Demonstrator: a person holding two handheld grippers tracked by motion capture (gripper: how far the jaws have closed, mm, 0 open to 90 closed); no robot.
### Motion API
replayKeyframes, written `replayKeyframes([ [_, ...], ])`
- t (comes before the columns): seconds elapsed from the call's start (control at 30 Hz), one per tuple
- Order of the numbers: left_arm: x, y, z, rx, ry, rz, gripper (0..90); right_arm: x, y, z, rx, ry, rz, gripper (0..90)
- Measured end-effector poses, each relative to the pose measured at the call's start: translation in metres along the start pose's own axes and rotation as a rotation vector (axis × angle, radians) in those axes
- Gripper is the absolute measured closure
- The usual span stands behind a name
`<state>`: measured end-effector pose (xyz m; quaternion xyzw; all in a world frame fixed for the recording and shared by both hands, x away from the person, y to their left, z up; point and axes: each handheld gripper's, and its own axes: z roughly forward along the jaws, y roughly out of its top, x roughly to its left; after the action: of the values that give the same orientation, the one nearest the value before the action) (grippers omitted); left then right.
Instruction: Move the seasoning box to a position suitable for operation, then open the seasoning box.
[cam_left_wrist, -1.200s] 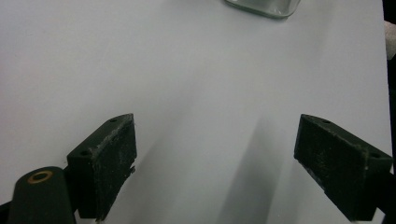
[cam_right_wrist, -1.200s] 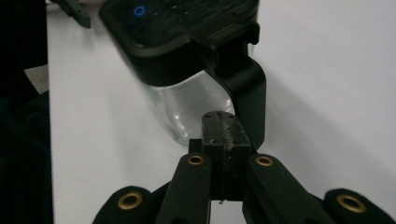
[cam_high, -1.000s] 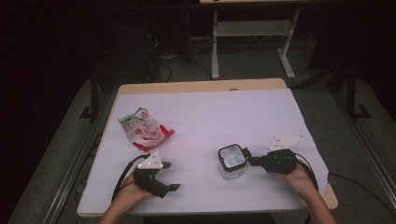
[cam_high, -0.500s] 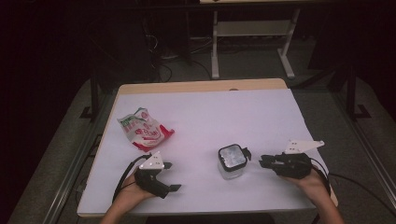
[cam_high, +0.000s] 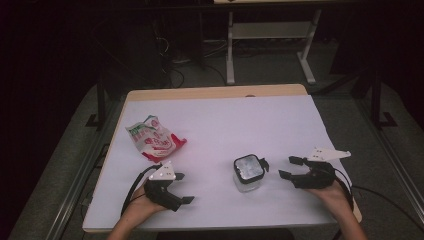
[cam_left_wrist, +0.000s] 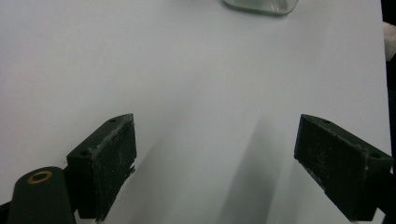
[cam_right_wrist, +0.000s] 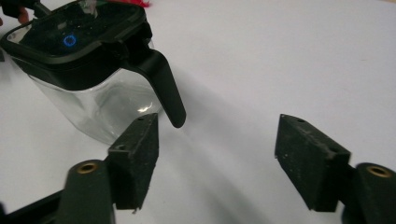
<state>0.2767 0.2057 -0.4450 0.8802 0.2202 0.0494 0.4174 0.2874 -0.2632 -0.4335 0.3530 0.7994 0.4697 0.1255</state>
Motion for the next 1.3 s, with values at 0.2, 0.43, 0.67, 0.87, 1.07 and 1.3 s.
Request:
replayKeyframes([
  [0.2, -0.002, 0.003, 0.0, 0.002, 0.005, 0.006, 12.5, -0.003, -0.002, -0.001, -0.021, -0.019, 0.015, 19.9],
  [0.43, -0.002, 0.015, -0.001, -0.031, 0.001, -0.001, 11.9, -0.004, -0.001, -0.001, -0.034, -0.018, 0.029, 19.0],
  [0.67, -0.004, 0.029, 0.006, -0.039, -0.037, 0.002, 11.2, -0.005, -0.002, -0.001, -0.031, -0.022, 0.029, 18.3],
  [0.87, -0.005, 0.042, 0.015, -0.048, -0.068, 0.017, 11.1, -0.004, -0.002, -0.002, -0.036, -0.022, 0.031, 18.2],
  [1.07, -0.009, 0.056, 0.026, -0.06, -0.087, 0.035, 11.1, -0.004, -0.003, 0.0, -0.031, -0.028, 0.03, 18.2],
  [1.3, -0.012, 0.073, 0.038, -0.066, -0.099, 0.083, 11.2, -0.004, -0.002, -0.001, -0.041, -0.033, 0.019, 17.9],
])
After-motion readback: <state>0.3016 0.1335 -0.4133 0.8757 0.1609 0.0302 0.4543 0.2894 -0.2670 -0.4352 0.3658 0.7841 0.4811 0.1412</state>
